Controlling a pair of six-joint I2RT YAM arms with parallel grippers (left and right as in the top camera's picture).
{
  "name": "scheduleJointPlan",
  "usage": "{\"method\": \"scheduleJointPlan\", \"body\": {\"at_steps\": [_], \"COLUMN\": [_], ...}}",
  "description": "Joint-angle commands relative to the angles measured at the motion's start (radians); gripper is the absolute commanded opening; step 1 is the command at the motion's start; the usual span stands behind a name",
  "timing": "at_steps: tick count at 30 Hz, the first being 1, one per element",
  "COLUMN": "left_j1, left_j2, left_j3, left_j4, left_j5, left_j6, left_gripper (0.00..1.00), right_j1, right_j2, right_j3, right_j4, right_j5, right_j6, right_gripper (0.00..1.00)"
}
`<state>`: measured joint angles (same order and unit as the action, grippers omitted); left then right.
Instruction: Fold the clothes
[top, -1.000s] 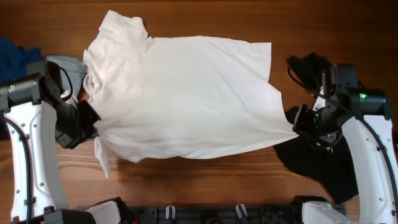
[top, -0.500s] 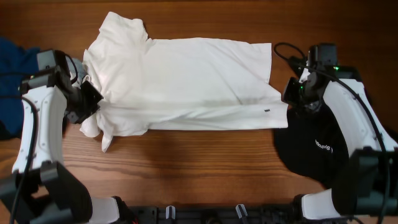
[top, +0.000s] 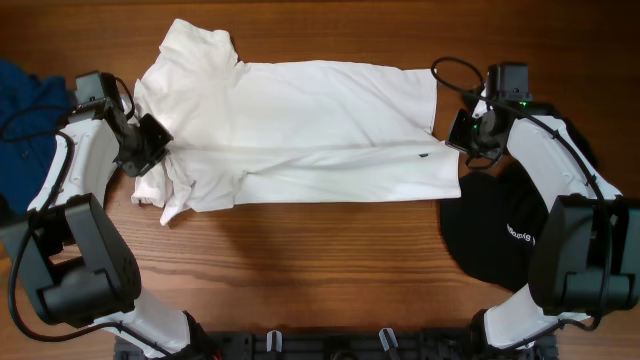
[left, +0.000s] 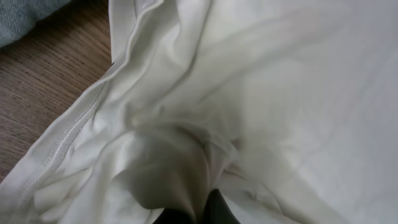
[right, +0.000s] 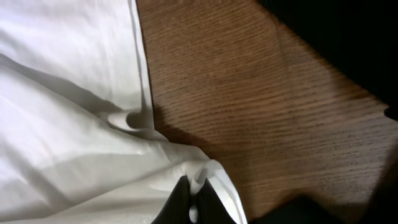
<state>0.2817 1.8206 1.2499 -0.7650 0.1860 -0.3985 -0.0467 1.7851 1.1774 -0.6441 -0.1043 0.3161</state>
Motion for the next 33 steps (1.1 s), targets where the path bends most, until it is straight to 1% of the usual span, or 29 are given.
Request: {"method": "scheduleJointPlan", "body": {"at_steps": [1,2,3,4,5,6,7,8,9,11,12,14,15,16,17,18,19,20,21,25,27,28,31,33], "left_j1": [0.002,0.002,0.002,0.002,0.002,0.002,0.002,0.002,0.002,0.002,0.002,0.002,0.002,0.002,0.002,0.002,0.002,0.002,0.002,0.002,0.002,0.002,0.002,0.002], "left_j2": [0.008,0.008,0.008,0.008,0.008,0.008,0.008,0.008,0.008,0.008,0.008,0.008,0.008,0.008,0.008,0.008,0.008,0.008,0.008,0.008,0.008,0.008,0.008,0.008], "left_j3": [-0.002,-0.002,-0.002,-0.002,-0.002,-0.002,-0.002,-0.002,-0.002,-0.002,-0.002,-0.002,-0.002,-0.002,-0.002,-0.002,-0.002,-0.002,-0.002,-0.002,-0.002,-0.002,-0.002,-0.002], "left_j4": [0.012,0.014,0.014,0.015,0.015,0.014,0.014,0.011,0.006,-0.003,-0.009,-0.019,-0.021,-0.022,-0.025,-0.031,-0.033,-0.032,-0.032,-0.036,-0.043,-0.046,-0.051,-0.059], "left_j5": [0.008,0.008,0.008,0.008,0.008,0.008,0.008,0.008,0.008,0.008,0.008,0.008,0.008,0.008,0.009,0.017,0.035,0.053,0.064,0.072,0.072,0.072,0.072,0.072], "left_j6": [-0.006,-0.006,-0.006,-0.006,-0.006,-0.006,-0.006,-0.006,-0.006,-0.006,-0.006,-0.006,-0.006,-0.006,-0.006,-0.006,-0.006,-0.006,-0.006,-0.006,-0.006,-0.006,-0.006,-0.006], "left_gripper": [0.04,0.06,0.06,0.06,0.10,0.23,0.30,0.41,0.57,0.74,0.77,0.81,0.81,0.81,0.81,0.80,0.80,0.79,0.78,0.78,0.78,0.78,0.77,0.77], "right_j1": [0.000,0.000,0.000,0.000,0.000,0.000,-0.001,-0.001,-0.001,-0.006,-0.016,-0.045,-0.058,-0.069,-0.084,-0.095,-0.102,-0.103,-0.103,-0.103,-0.106,-0.112,-0.150,-0.222], "right_j2": [0.024,0.024,0.024,0.024,0.024,0.024,0.024,0.024,0.024,0.024,0.024,0.024,0.024,0.024,0.024,0.024,0.025,0.026,0.028,0.071,0.121,0.156,0.184,0.181], "right_j3": [0.002,0.002,0.002,0.002,0.002,0.002,0.002,0.002,0.002,0.002,0.002,0.002,0.002,0.002,0.002,0.002,-0.002,-0.009,-0.015,-0.060,-0.075,-0.076,-0.076,-0.071], "right_j4": [0.014,0.016,0.019,0.019,0.018,0.000,-0.022,-0.058,-0.097,-0.178,-0.198,-0.203,-0.199,-0.197,-0.199,-0.207,-0.208,-0.211,-0.214,-0.175,-0.180,-0.190,-0.219,-0.226], "right_j5": [-0.008,-0.013,-0.039,-0.055,-0.057,-0.039,0.008,0.102,0.190,0.317,0.332,0.309,0.286,0.254,0.195,0.126,0.048,-0.013,-0.023,-0.023,-0.007,0.033,0.169,0.249], "right_j6": [-0.010,-0.011,-0.036,-0.056,-0.072,-0.094,-0.085,-0.029,0.035,0.196,0.251,0.276,0.273,0.246,0.178,0.103,0.019,-0.043,-0.055,-0.062,-0.061,-0.034,0.085,0.130], "right_gripper": [0.07,0.09,0.12,0.20,0.26,0.27,0.26,0.27,0.31,0.32,0.32,0.34,0.34,0.27,0.22,0.14,0.12,0.12,0.11,0.11,0.10,0.04,0.04,0.04]}}
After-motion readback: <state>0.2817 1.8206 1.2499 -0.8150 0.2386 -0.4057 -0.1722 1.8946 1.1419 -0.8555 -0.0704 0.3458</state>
